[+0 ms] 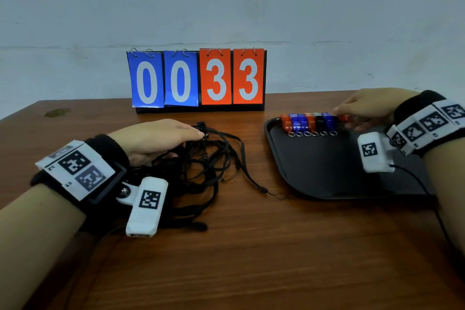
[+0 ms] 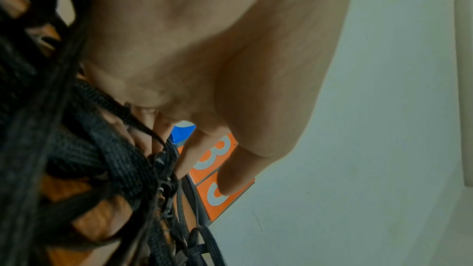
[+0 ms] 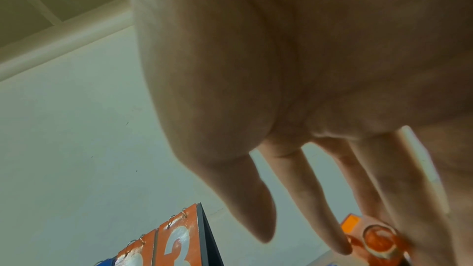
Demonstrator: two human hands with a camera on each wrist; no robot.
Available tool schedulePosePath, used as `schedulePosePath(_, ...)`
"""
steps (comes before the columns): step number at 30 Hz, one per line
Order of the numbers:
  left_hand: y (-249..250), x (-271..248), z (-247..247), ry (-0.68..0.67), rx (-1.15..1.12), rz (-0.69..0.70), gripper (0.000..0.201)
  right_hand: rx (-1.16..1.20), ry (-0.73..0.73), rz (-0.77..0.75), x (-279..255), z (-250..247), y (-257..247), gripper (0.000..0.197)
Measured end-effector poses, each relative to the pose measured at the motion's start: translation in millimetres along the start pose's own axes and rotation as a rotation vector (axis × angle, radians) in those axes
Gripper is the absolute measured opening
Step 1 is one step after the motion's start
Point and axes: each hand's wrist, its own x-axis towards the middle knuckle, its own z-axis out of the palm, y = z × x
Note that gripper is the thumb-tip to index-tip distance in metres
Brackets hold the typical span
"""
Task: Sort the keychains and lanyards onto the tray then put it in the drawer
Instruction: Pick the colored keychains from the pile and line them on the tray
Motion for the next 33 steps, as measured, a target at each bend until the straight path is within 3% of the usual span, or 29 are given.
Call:
schedulePosePath(7,-1.4,-1.6,-2.0,-0.007,0.0,0.003,0.024,-0.124,-0.086,-0.033,-2.6,-0.3,1.1,0.039)
schedulePosePath(15,0.2,-1.3,-1.1,-0.001,0.039,0.016,0.026,-0.175,-0.064,-0.025,-2.2,-1.1,0.5,0.036)
schedulePosePath(29,-2.5,0.3,-5.1,0.013,0.014,0.03,0.029,-0.11,-0.007,0.012,-8.0,4.1,-10.1,0.013)
schedulePosePath(33,-0.1,-1.4,-2.6,-0.028,-0.01,0.019,0.031,-0.131,0.051,0.021,-9.3,6.4,-11.7,0.027)
